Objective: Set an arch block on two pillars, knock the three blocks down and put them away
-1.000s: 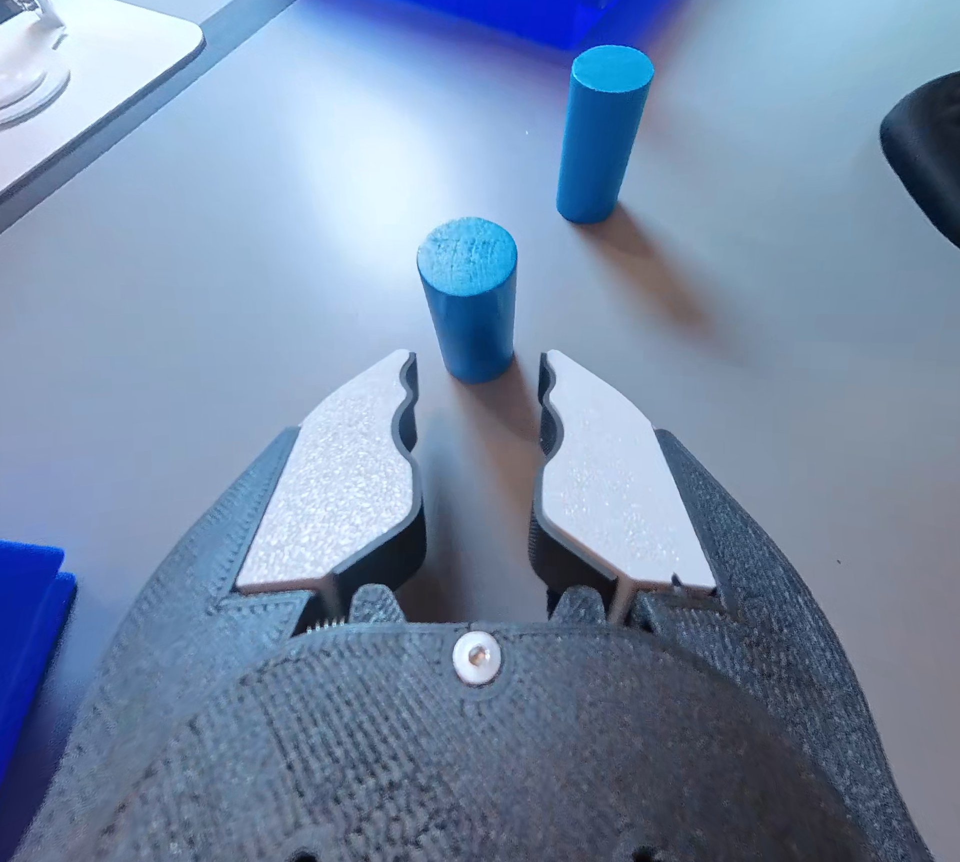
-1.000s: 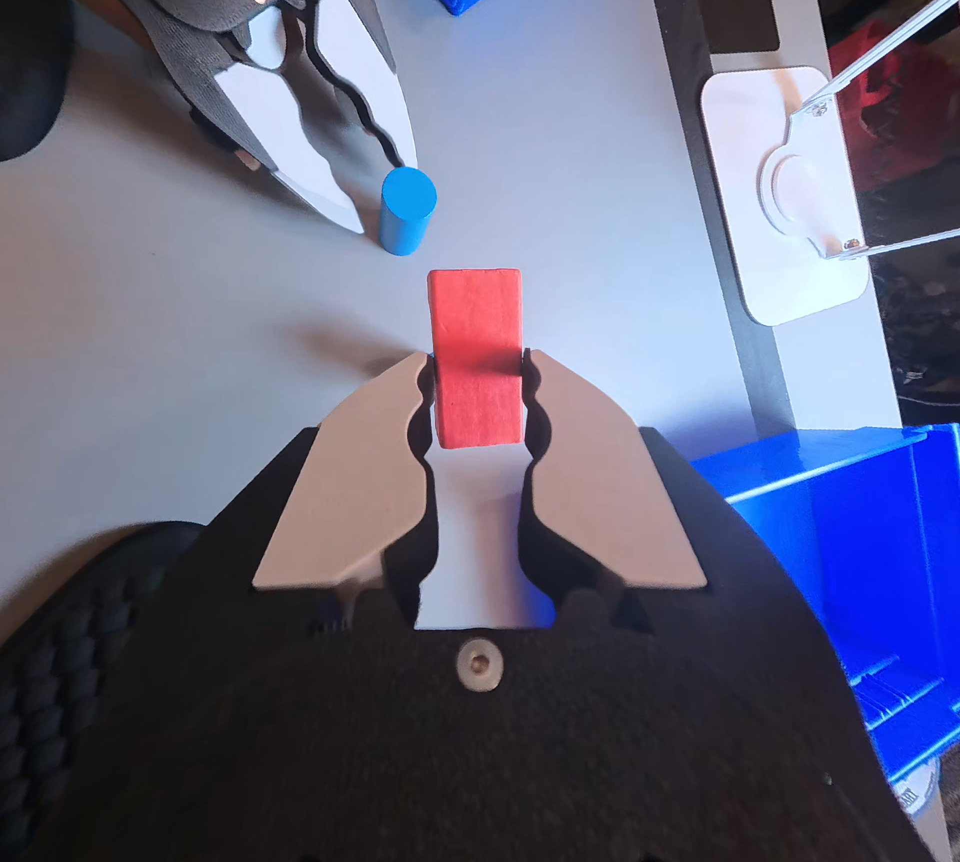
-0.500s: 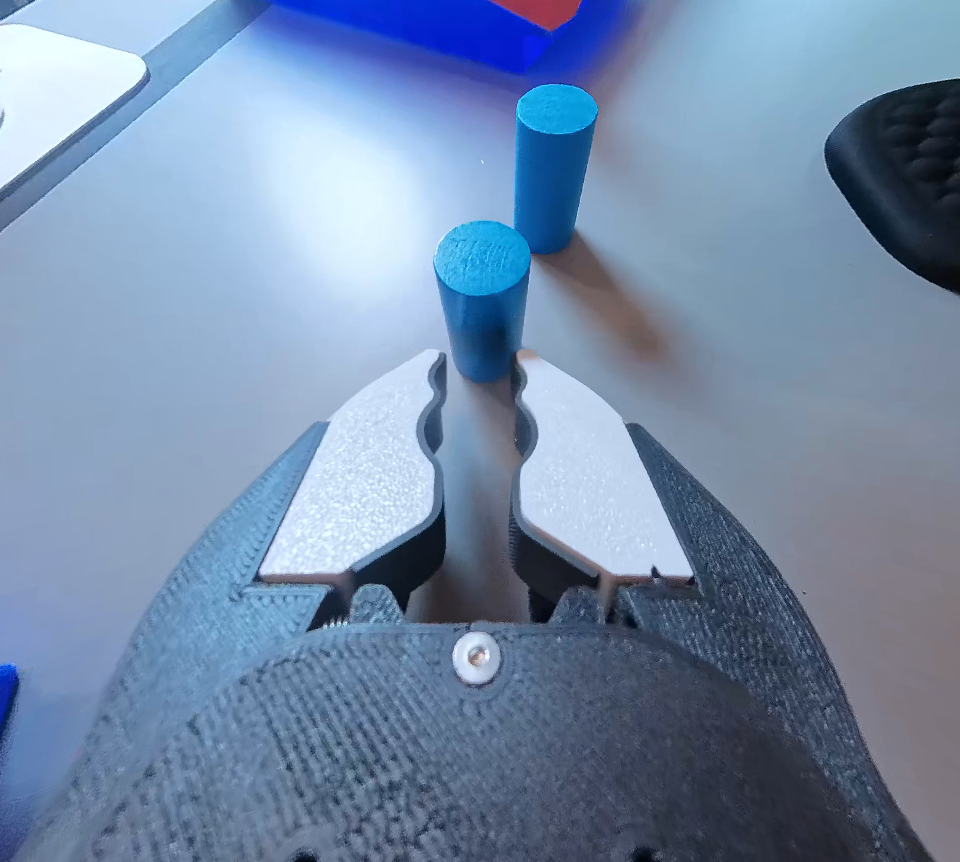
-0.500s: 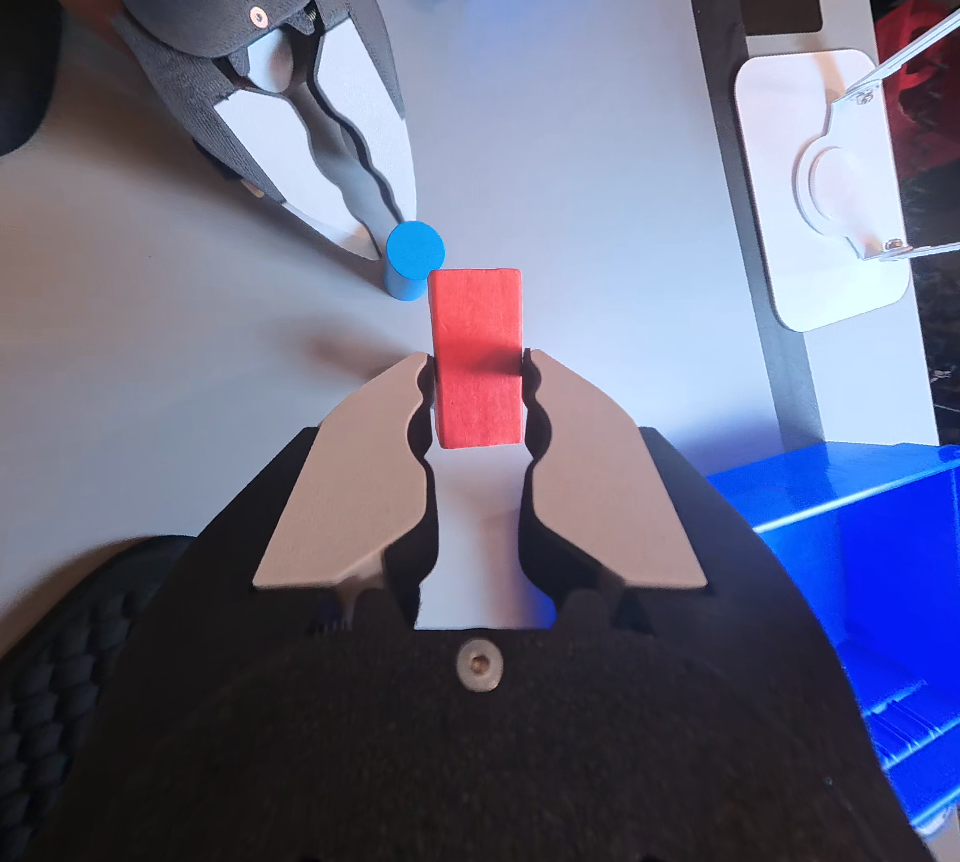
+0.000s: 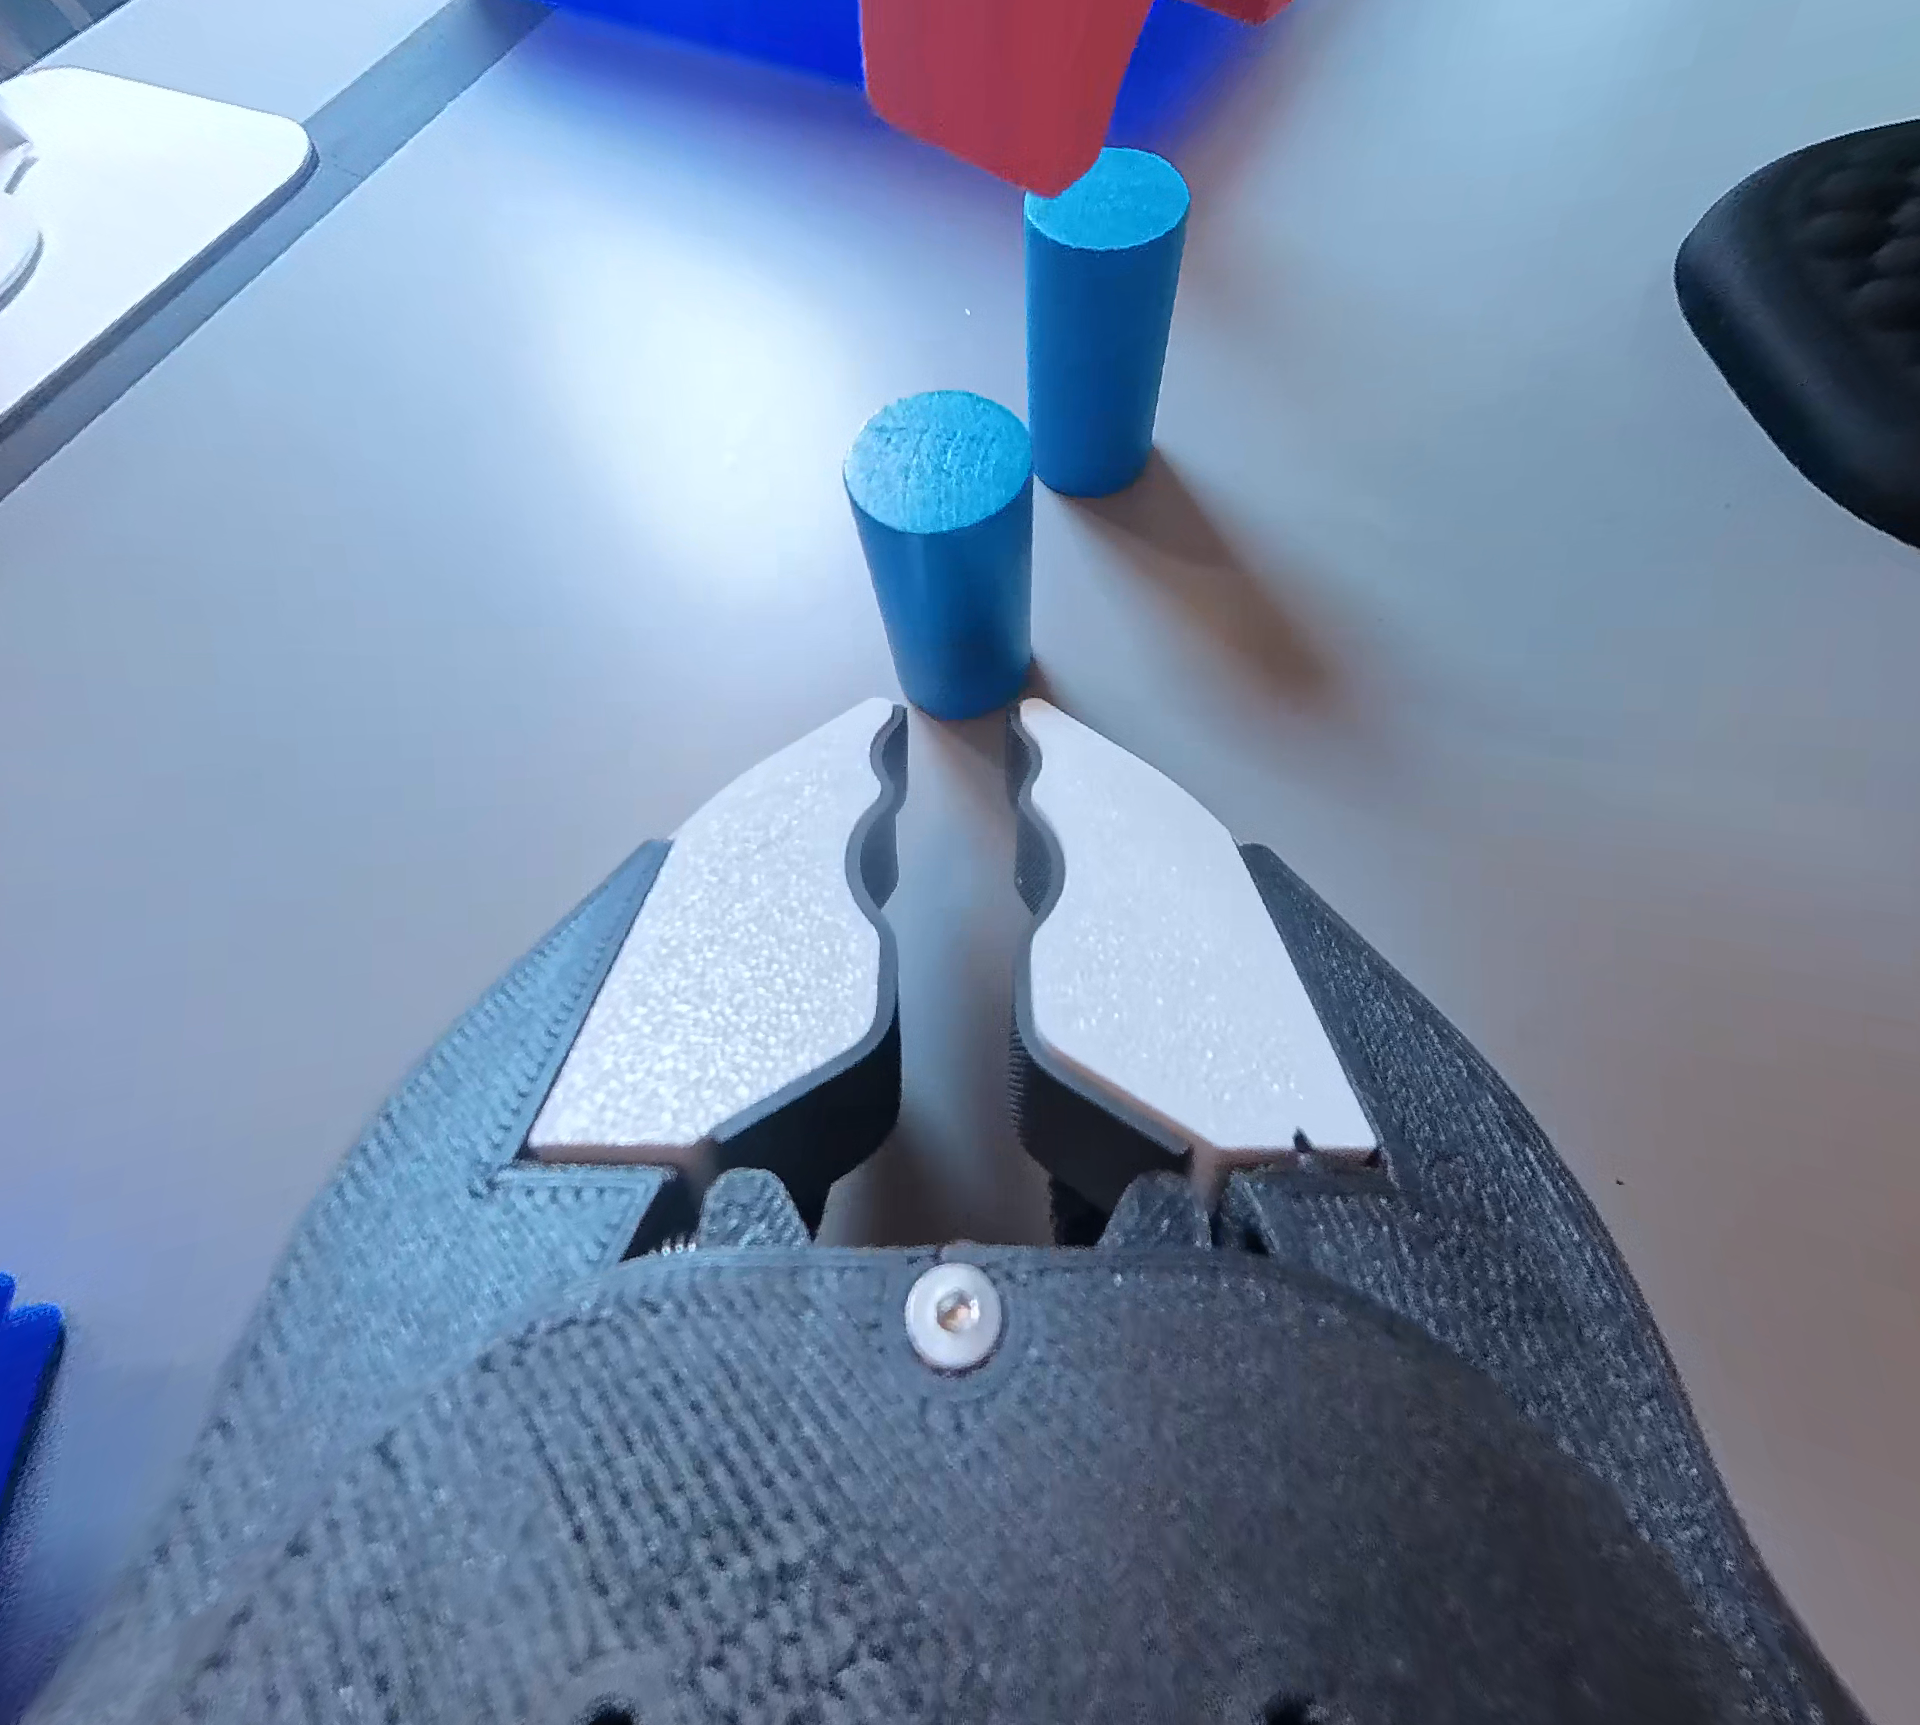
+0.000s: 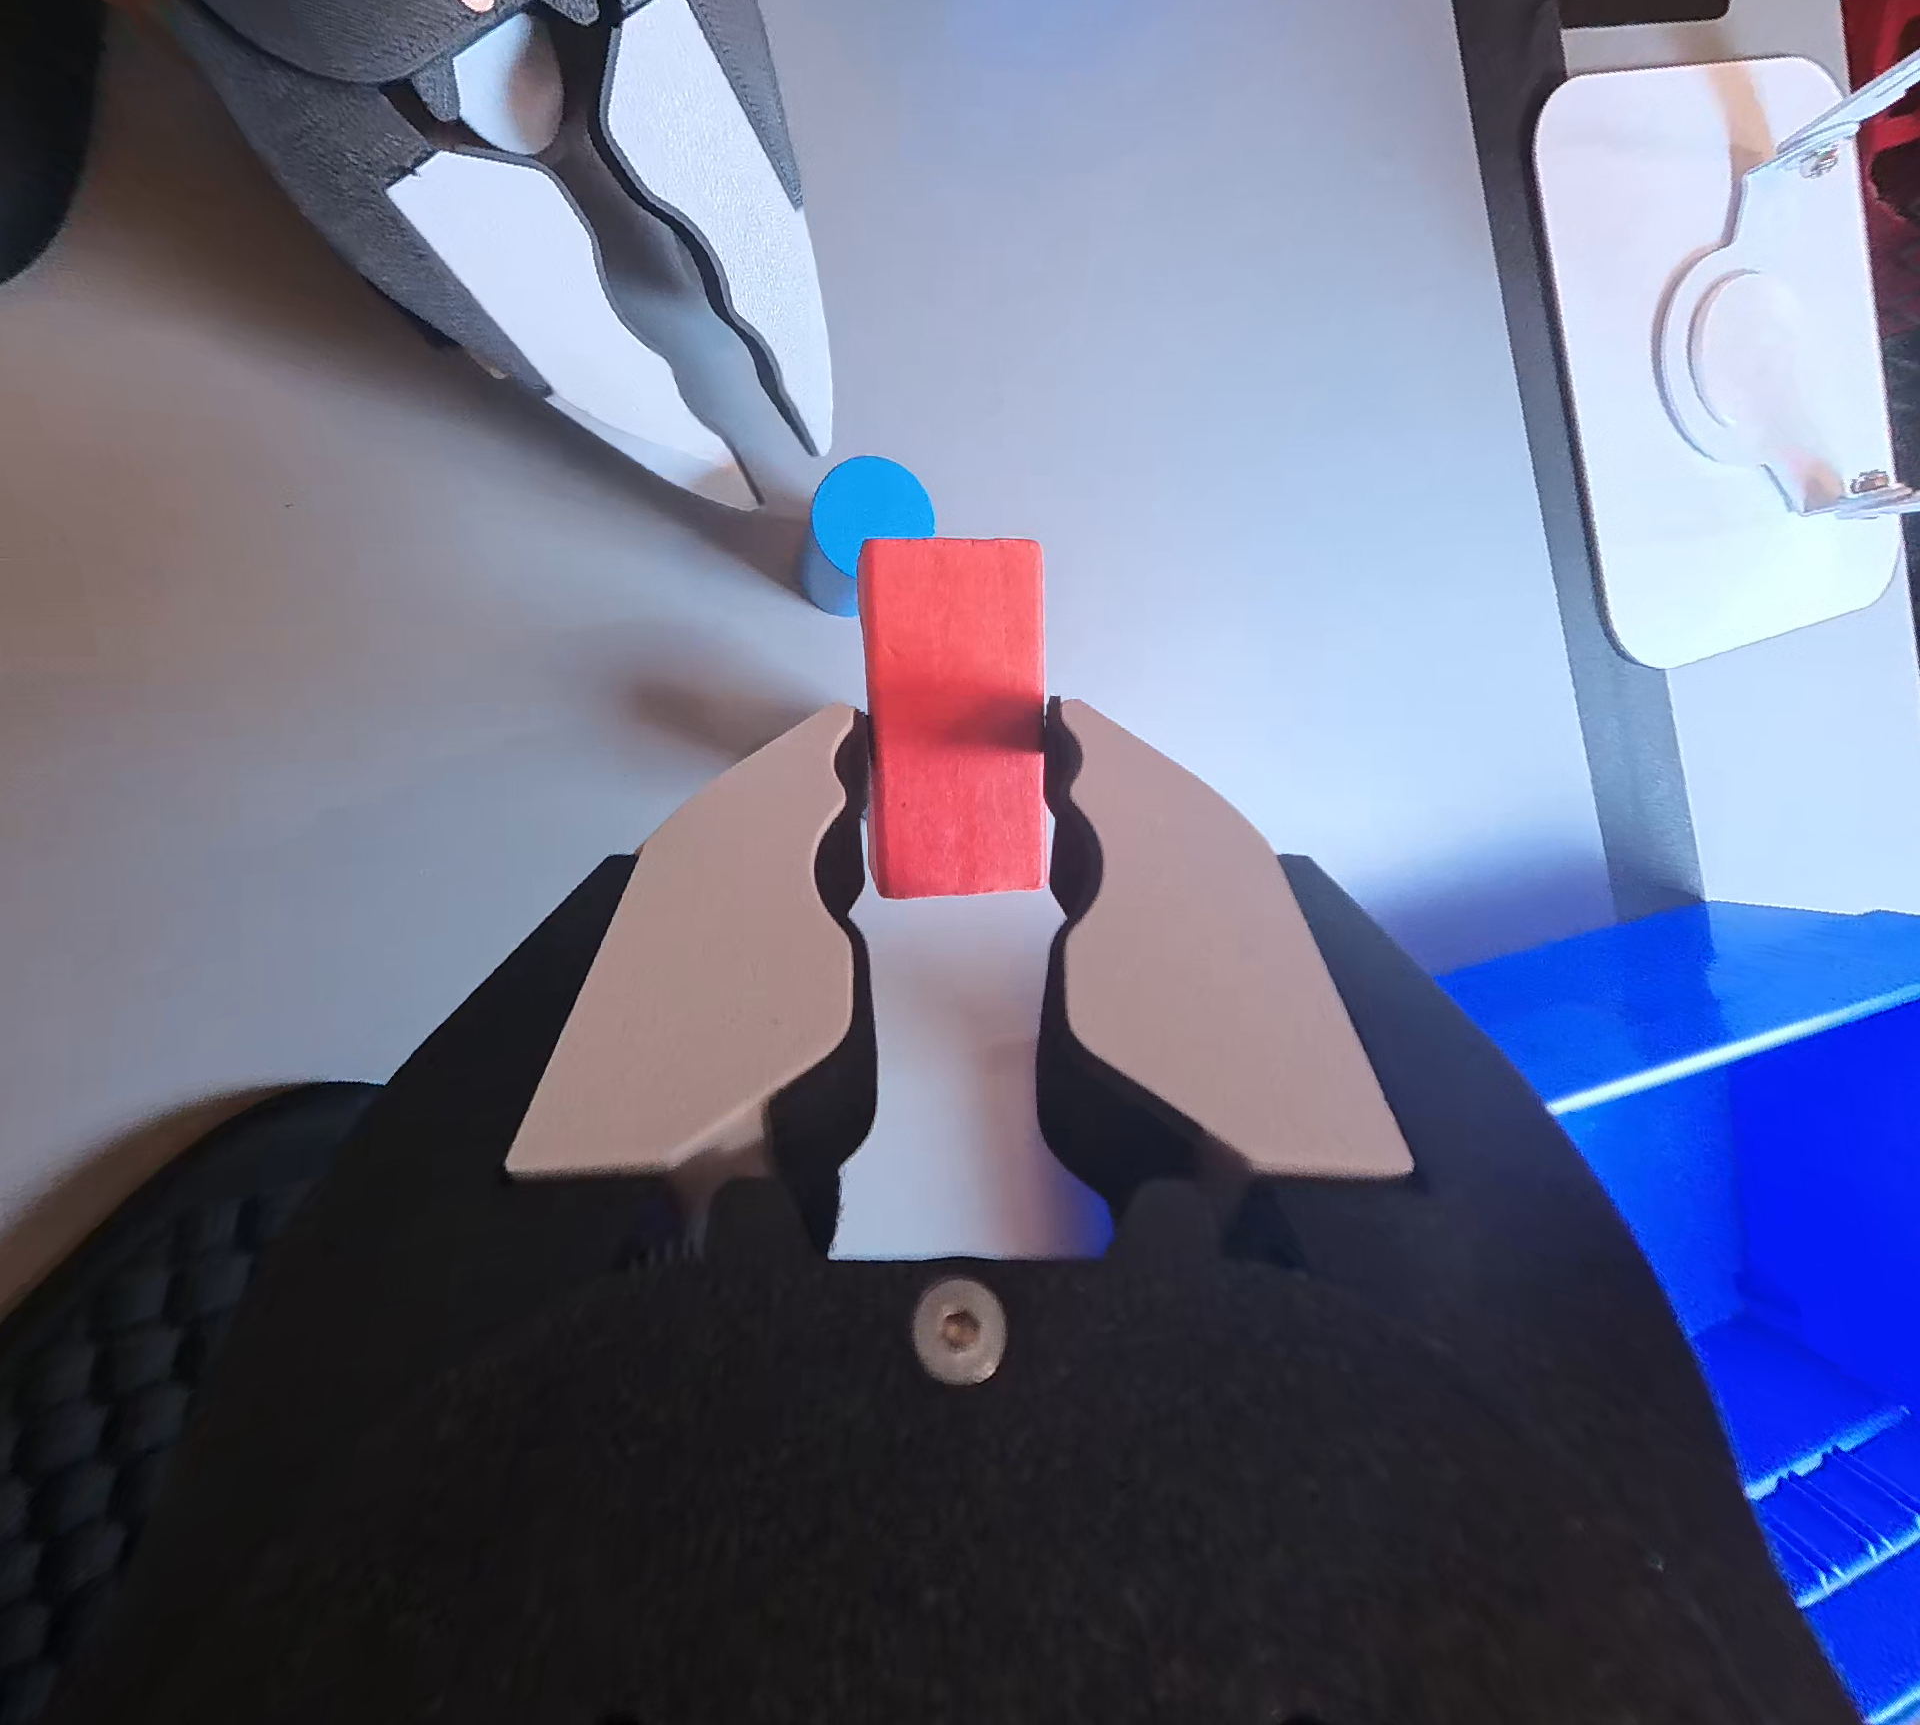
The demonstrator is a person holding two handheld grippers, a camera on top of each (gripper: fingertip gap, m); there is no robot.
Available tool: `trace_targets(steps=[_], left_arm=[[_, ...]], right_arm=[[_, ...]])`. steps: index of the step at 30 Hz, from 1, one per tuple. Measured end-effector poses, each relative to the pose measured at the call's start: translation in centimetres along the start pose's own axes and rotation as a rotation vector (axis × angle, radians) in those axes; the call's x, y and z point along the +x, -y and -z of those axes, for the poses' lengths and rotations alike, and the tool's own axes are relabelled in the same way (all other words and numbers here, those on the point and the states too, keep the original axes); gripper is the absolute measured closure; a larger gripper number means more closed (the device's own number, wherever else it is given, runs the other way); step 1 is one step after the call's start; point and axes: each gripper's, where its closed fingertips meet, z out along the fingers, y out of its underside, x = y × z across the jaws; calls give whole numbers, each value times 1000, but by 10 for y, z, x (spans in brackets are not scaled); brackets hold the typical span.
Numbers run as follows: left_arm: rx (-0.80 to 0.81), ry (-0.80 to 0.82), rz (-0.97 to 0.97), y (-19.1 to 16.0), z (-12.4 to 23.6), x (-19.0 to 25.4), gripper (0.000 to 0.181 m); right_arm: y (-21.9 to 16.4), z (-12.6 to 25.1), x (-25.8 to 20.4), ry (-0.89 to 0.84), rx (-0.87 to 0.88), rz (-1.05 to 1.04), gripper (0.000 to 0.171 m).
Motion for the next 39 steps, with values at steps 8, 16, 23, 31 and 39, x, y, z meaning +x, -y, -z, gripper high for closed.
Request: trace_targets(steps=[8,16,23,31,39], left_arm=[[33,-29,-43,-5,22,18,150],[80,-35,0,-12,44,27,148],[76,-38,7,-15,43,27,148],[71,-38,0,-16,42,28,148],[57,-40,-8,-17,41,29,147]], right_arm=[[2,-14,1,41,-42,42,139],[1,-26,2,106,-45,64,139],[0,-28,1,137,-4,74,139],[0,-31,-1,170,64,102,139],[0,-28,0,169,107,110,131]])
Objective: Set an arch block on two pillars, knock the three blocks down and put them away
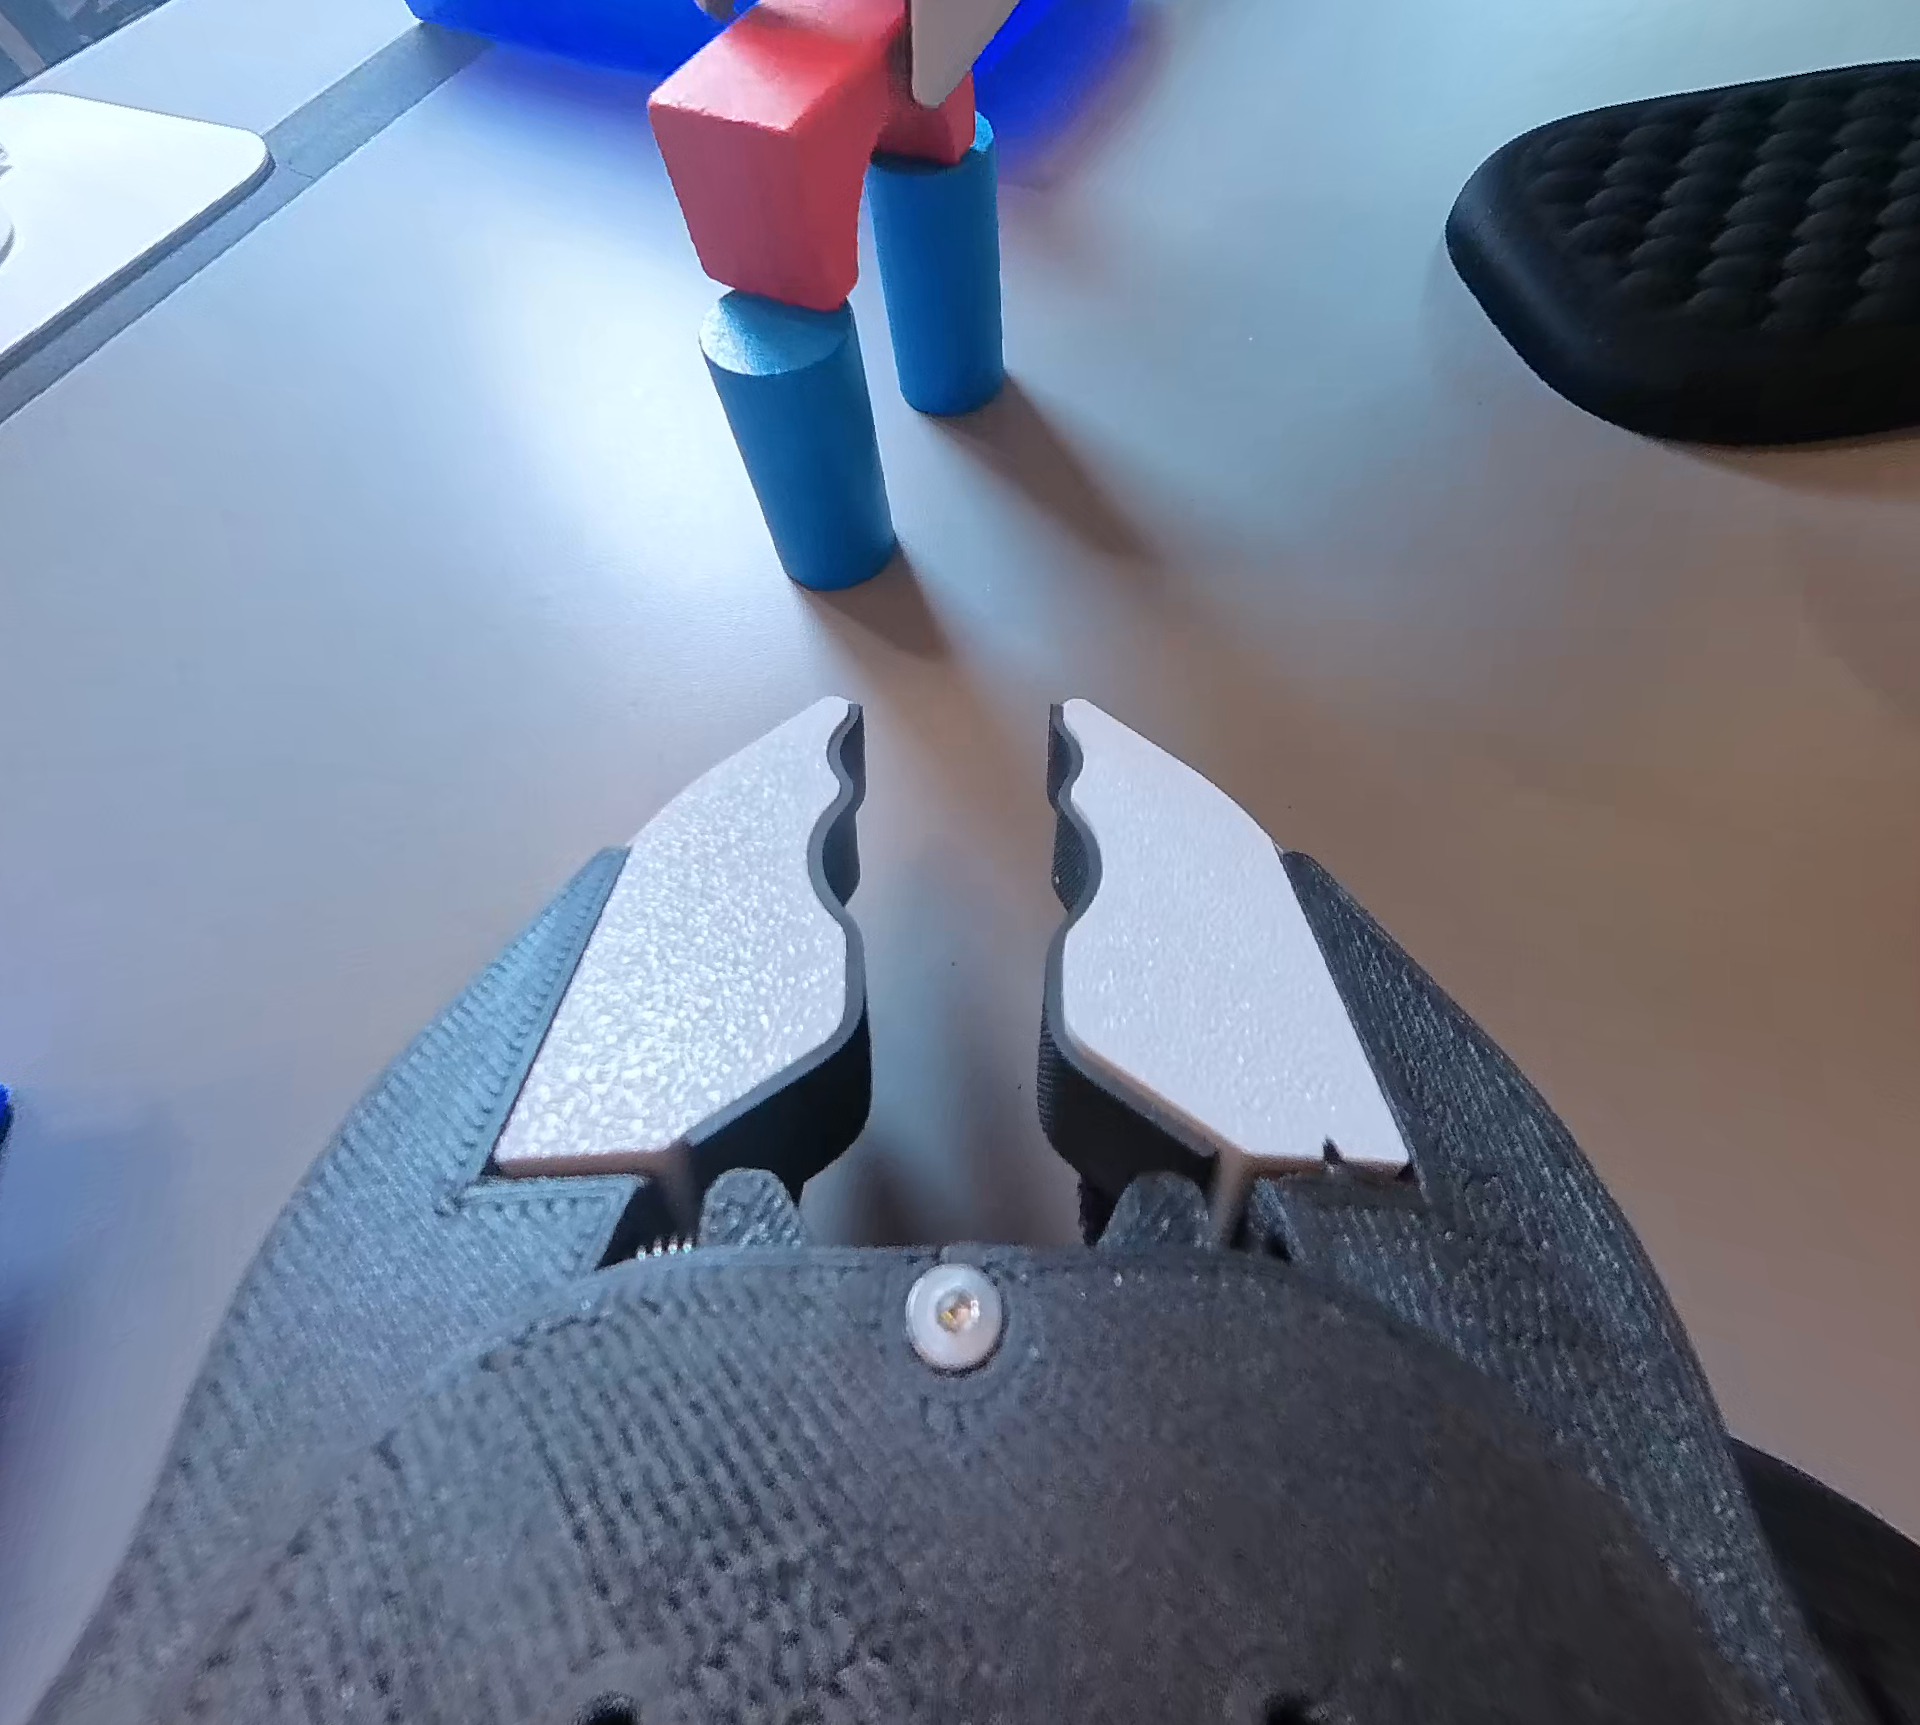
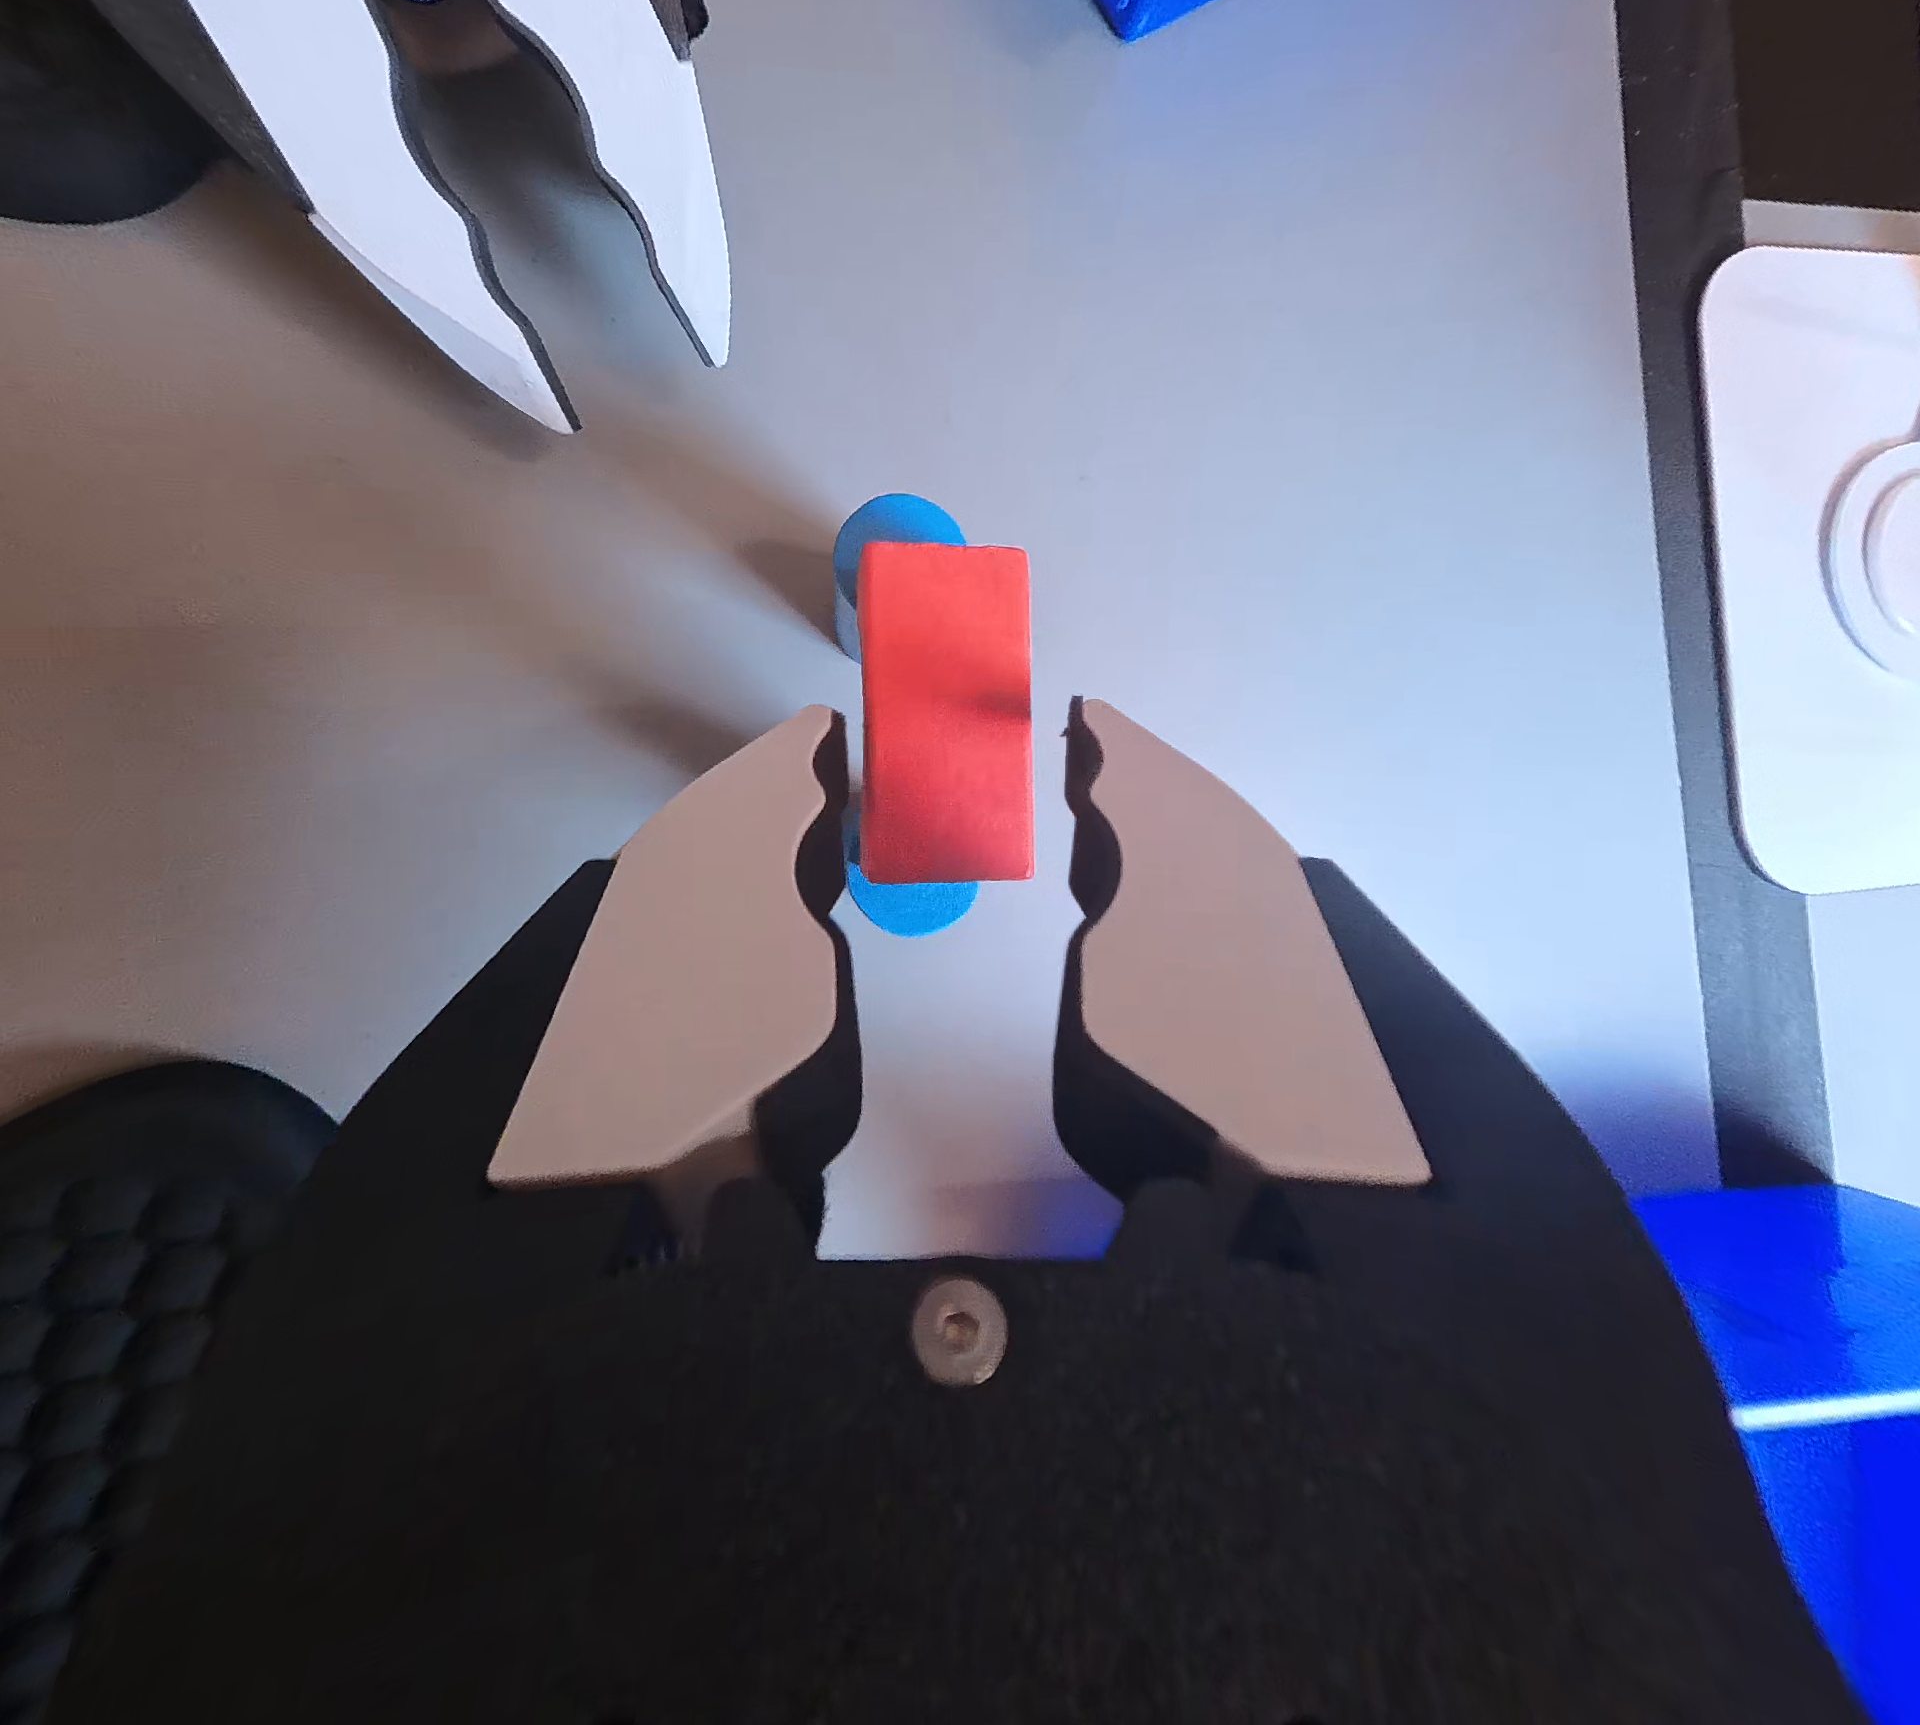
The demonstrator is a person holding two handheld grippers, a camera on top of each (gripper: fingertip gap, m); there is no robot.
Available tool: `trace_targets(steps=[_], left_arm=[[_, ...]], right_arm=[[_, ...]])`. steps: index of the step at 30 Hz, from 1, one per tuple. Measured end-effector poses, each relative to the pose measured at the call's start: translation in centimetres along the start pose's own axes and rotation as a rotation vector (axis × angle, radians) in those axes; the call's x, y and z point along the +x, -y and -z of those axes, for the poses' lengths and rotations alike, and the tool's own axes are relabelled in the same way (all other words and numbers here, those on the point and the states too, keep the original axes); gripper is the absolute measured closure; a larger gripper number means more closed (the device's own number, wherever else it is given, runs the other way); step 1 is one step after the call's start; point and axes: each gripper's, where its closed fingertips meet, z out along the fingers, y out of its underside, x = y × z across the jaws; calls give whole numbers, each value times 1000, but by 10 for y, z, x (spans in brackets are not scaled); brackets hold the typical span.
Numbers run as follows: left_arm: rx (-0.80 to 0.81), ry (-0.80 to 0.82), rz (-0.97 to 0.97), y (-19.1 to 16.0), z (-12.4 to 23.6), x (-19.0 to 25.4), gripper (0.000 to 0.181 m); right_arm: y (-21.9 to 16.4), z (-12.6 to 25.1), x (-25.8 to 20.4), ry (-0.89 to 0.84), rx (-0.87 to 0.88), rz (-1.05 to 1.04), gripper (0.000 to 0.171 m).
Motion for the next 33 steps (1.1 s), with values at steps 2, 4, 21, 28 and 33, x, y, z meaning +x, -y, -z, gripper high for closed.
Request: trace_targets(steps=[2,4,21,28,33], left_arm=[[-2,1,-3,0,0,0,147],[-4,1,-3,0,0,0,147],[136,218,77,5,39,-52,119],[139,224,104,2,45,-57,119],[111,218,69,-1,40,-53,121]], right_arm=[[2,6,2,-14,13,-5,128],[5,13,5,-36,28,-8,125],[-61,7,-30,-352,293,-448,70],[-63,-11,-26,-341,306,-545,69],[-66,-20,-27,-355,287,-582,68]])
